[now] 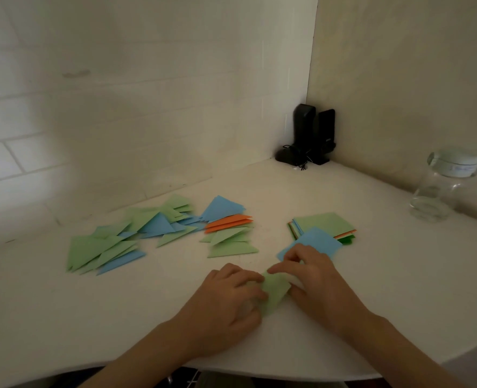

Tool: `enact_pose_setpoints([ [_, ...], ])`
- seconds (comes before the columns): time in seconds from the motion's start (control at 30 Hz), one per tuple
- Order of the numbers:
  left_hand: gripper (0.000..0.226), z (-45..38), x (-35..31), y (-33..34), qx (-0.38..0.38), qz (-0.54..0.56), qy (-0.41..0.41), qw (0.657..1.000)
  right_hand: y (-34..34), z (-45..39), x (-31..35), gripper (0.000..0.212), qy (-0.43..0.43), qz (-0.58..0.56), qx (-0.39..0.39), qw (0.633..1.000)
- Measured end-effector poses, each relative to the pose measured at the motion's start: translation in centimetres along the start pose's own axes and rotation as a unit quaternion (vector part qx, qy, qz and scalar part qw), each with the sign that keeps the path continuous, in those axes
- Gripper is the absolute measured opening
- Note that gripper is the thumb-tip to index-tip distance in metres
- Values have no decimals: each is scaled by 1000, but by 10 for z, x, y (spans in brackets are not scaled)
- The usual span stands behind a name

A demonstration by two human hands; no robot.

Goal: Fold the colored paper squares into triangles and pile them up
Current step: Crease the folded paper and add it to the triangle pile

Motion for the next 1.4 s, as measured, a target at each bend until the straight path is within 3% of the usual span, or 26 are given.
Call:
enact_pose_setpoints([
  [0.07,44,1,0,-4,3,-5,-5,1000,5,-7,4,22,-31,37,14,999],
  [0.17,57,3,7,-4,-4,-33,-5,999,11,-8,6,28,-49,54,29,997],
  [0.37,19,7,30,-9,-114,-26,-34,993,9,3,5,32,9,16,-6,1000],
  [0.53,23,11,54,-15,-173,62,-189,965,17,11,-9,39,122,-40,-22,991],
  [0.7,31,6,57,-10,-192,7,-211,958,22,6,-10,24,170,-6,-2,985],
  [0.87,38,3,61,-4,-174,-36,-219,960,23,3,-7,26,173,21,7,985],
  [1.0,28,-1,62,-4,-129,-22,-233,964,22,6,-8,25,165,23,-3,986],
  [1.23,17,6,75,-11,-77,1,-267,960,37,5,-21,21,204,-44,103,972],
  [1.4,9,9,73,-19,-64,-2,-273,960,29,6,-20,26,200,-126,100,966],
])
Point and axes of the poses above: each hand's wrist, its own z-axis away from the middle knuckle, its own y-axis out of the palm, x = y × z, the point moved 9 cm from there along -z, towards the middle knuckle, and after that the axes turned 12 degrees about -x, right-handed, at the moved point
